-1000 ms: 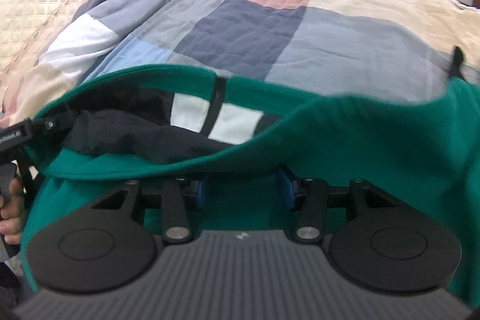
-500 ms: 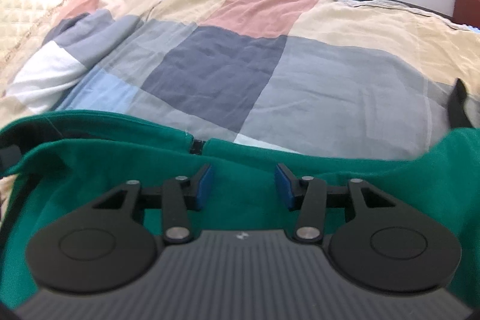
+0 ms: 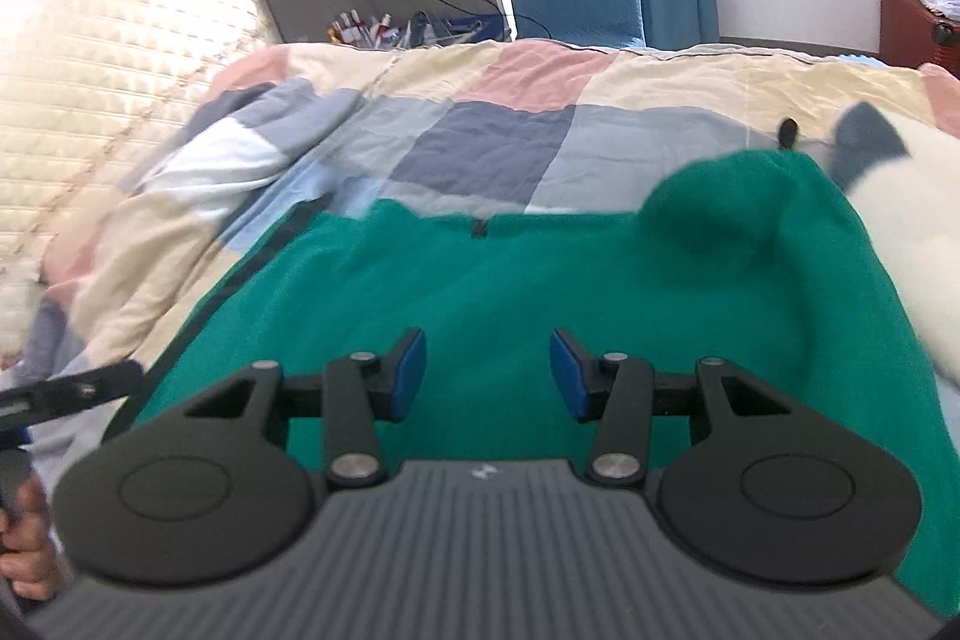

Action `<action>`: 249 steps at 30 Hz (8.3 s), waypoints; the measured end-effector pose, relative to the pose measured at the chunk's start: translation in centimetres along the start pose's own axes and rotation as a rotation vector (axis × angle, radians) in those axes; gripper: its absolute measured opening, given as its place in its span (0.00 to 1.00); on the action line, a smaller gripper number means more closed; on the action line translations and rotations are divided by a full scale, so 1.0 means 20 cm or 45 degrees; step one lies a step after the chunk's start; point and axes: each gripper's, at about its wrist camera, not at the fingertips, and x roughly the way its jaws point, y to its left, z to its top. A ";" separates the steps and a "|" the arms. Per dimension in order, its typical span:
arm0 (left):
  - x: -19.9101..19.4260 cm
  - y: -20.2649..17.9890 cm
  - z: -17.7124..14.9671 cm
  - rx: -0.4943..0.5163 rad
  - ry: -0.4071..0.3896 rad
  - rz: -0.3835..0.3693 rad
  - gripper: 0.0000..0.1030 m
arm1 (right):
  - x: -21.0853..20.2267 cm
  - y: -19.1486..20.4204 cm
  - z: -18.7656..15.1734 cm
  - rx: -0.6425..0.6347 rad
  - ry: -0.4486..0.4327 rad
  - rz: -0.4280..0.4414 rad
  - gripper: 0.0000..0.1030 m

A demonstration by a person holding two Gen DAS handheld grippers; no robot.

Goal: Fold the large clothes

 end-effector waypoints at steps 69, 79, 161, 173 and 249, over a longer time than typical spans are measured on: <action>0.20 0.30 -0.34 -0.916 0.009 -0.422 0.78 | -0.06 -0.49 -0.65 1.359 -0.118 0.368 0.84; 0.24 0.35 -0.34 -0.984 0.020 -0.411 0.77 | -0.07 -0.46 -0.60 1.330 -0.209 0.425 0.84; 0.27 0.17 0.21 -0.249 -0.210 -0.217 0.61 | 0.13 -0.43 -0.07 0.703 -0.285 0.216 0.26; 0.53 0.19 0.21 -0.049 -0.165 -0.098 0.61 | 0.37 -0.44 -0.04 0.512 -0.270 0.155 0.22; 0.21 0.45 -0.17 -0.884 -0.063 -0.009 0.89 | 0.21 -0.67 -0.44 1.318 -0.202 0.251 0.93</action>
